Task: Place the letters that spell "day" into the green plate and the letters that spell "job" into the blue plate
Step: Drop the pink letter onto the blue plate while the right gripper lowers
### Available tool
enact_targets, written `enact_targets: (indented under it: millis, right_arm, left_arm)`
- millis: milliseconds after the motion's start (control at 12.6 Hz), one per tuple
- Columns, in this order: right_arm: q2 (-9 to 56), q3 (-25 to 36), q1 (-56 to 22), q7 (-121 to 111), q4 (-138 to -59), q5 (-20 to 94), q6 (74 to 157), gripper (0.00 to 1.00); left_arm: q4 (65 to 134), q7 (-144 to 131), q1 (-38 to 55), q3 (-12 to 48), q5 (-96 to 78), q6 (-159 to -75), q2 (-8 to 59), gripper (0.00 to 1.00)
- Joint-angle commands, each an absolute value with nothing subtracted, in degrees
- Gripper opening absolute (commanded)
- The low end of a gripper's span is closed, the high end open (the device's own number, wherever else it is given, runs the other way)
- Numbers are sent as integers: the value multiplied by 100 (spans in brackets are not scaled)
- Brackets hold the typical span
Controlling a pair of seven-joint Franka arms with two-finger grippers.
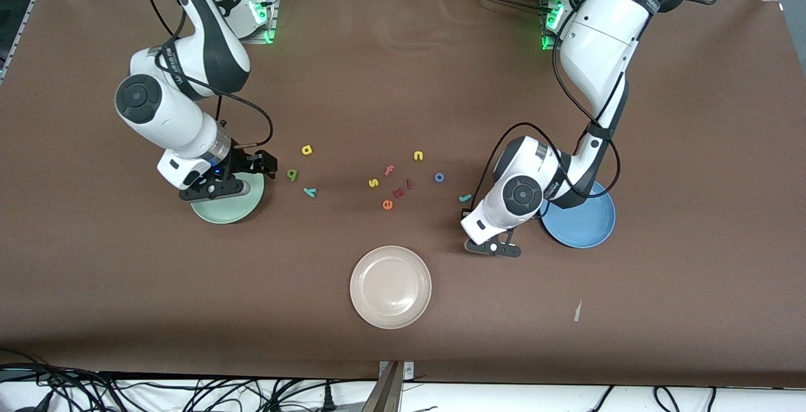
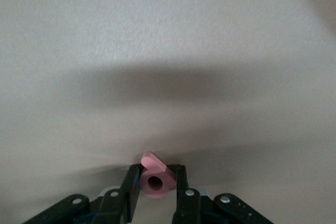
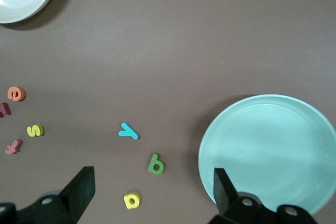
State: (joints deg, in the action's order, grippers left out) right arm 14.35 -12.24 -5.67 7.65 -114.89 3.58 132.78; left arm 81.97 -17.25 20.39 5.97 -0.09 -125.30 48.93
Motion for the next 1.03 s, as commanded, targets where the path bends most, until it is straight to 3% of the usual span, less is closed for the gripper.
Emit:
enact_targets:
  millis: [0, 317, 555, 951]
  right_arm:
    - [1301, -1617, -228, 1053, -11936, 316, 13685, 100]
    - [1458, -1626, -307, 2703, -11962, 168, 13685, 100]
    - [1722, -1635, -667, 4189, -11962, -919, 13693, 100]
    - [1942, -1644, -712, 4271, -12312, -1037, 14279, 100]
  left_arm:
    - [8183, -1749, 2004, 493, 70, -11989, 4536, 0]
    - [8244, -1740, 1960, 264, 909, -11103, 4097, 2]
    - [8314, -1749, 1716, 264, 1564, -10522, 4017, 4]
    - [8980, -1644, 1125, 334, 1529, -10512, 3973, 8]
